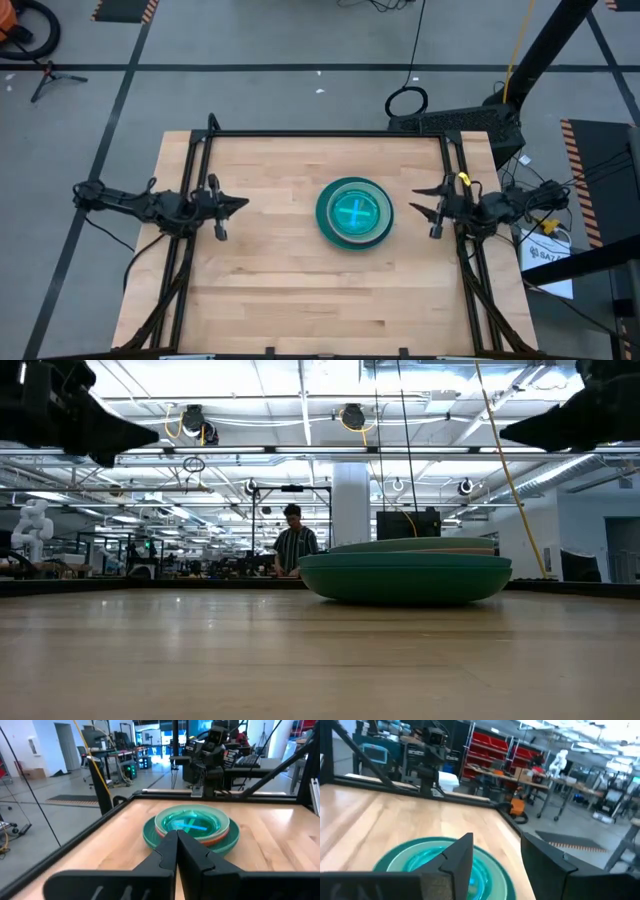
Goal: Stack plastic plates
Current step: Return to Home Position
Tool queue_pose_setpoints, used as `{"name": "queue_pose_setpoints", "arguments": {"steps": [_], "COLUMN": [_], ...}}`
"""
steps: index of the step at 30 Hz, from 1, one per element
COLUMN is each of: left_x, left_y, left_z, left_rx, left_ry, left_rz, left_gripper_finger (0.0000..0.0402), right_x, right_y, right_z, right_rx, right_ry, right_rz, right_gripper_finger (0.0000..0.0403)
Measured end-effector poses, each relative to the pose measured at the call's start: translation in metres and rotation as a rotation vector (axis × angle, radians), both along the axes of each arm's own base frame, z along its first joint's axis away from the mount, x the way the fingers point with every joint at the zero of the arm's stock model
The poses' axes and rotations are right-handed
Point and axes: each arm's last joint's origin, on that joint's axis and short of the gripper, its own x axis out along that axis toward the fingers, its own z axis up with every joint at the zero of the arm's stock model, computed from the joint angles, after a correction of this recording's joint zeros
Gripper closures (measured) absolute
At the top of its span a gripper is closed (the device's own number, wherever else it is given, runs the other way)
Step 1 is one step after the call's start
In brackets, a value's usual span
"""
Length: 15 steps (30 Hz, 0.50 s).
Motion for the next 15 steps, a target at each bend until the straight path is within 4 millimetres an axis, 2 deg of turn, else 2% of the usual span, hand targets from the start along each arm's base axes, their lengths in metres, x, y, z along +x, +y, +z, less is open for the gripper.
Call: {"name": "queue_pose_setpoints", "arguments": {"steps": [7,9,11,15], "left_x": [0.000,0.000,0.000,0.000], "left_y": [0.000,0.000,0.000,0.000], "left_z": [-0.025,-0.027,-0.027,-0.027], "left_rx": [-0.053,-0.073,-0.082,-0.082], "left_ry": [-0.047,-0.038,-0.038,-0.036], "left_rz": [0.001,0.000,0.000,0.000], "left_gripper_finger": [0.0392,0.0392,0.0392,0.0392], "right_x": [0.007,0.009,0.010,0.011], "right_y": [0.005,0.007,0.008,0.009], "right_z": [-0.019,-0.025,-0.020,-0.022], "right_rx": [0.107,0.135,0.159,0.191], "right_ry": [-0.015,-0.051,-0.113,-0.101], "right_rz": [0.118,0.157,0.184,0.181], "right_gripper_finger": [0.0243,0.0243,0.0243,0.0243]}}
